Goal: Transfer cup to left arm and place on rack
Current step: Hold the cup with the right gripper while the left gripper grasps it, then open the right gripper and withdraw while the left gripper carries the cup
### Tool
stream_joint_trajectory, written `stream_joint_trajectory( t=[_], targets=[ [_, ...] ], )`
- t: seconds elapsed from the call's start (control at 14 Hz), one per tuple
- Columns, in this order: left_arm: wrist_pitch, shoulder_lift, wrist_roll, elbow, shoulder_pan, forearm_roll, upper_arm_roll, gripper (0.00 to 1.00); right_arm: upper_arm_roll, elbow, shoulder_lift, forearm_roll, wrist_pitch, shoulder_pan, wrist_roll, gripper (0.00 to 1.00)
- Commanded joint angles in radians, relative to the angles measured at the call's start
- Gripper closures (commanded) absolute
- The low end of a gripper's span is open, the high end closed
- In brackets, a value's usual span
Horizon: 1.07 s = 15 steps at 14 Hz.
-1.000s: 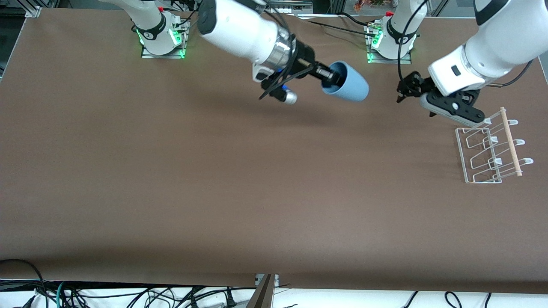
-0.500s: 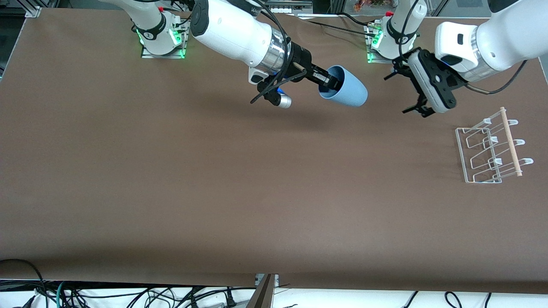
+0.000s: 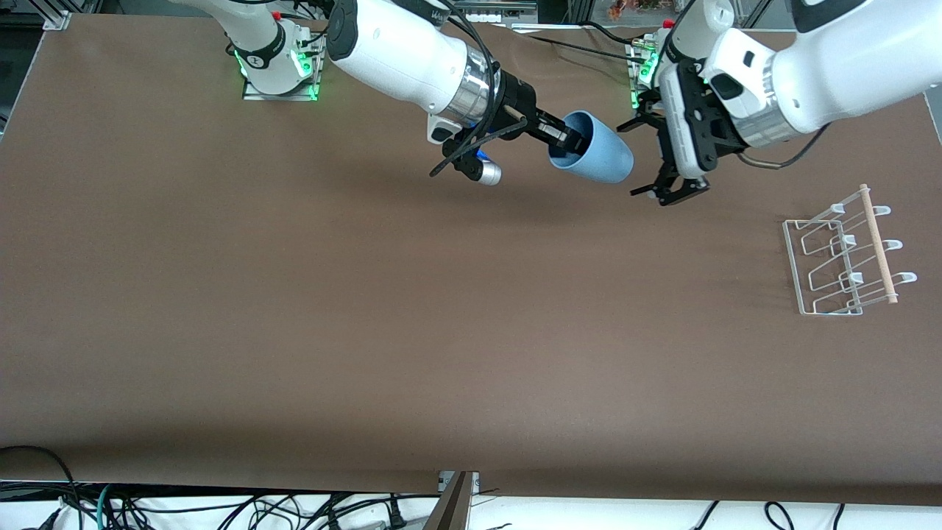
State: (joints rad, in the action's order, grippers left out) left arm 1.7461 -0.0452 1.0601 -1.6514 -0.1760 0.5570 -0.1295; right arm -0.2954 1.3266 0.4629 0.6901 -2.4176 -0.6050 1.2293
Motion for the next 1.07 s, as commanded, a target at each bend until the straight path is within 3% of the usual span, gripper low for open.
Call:
stream_joint_trajectory(
  t=[0.0,0.14,0.21,0.29,0.5,0.57,0.71,0.79,0.86,0.93,1.0],
  targets=[
    [0.076,-0.002,0.034,0.009,-0.043,0.026,0.008,0.00,-0.001,-0.033,0.014,0.011,0.014,-0.002,0.013,1.00],
    [0.089,-0.016,0.032,0.005,-0.080,0.038,0.008,0.00,-0.001,-0.033,0.014,0.011,0.014,-0.001,0.012,1.00],
    [0.090,-0.025,0.034,0.002,-0.083,0.056,0.008,0.08,-0.001,-0.033,0.014,0.012,0.014,-0.001,0.012,1.00],
    [0.090,-0.036,0.034,0.007,-0.094,0.066,0.008,0.24,-0.001,-0.035,0.014,0.012,0.014,-0.001,0.012,1.00],
    [0.090,-0.038,0.060,0.009,-0.091,0.075,0.010,0.87,-0.001,-0.041,0.014,0.012,0.014,-0.001,0.012,1.00],
    [0.089,-0.038,0.067,0.005,-0.088,0.076,0.010,0.96,-0.001,-0.041,0.013,0.014,0.014,0.001,0.012,1.00],
    [0.086,-0.038,0.069,0.005,-0.085,0.076,0.010,0.99,-0.001,-0.041,0.010,0.017,0.014,0.004,0.007,1.00],
    [0.084,-0.038,0.069,0.005,-0.083,0.076,0.011,0.99,-0.001,-0.041,0.008,0.019,0.014,0.007,0.004,0.69],
    [0.081,-0.038,0.069,0.005,-0.080,0.075,0.011,0.99,-0.001,-0.041,0.005,0.019,0.015,0.007,0.006,0.54],
    [0.075,-0.038,0.070,0.005,-0.070,0.073,0.011,0.99,0.001,-0.041,0.002,0.019,0.015,0.007,0.004,0.33],
    [0.055,-0.036,0.070,0.005,-0.065,0.072,0.011,0.99,0.002,-0.041,-0.004,0.019,0.021,0.010,0.004,0.02]
  ],
)
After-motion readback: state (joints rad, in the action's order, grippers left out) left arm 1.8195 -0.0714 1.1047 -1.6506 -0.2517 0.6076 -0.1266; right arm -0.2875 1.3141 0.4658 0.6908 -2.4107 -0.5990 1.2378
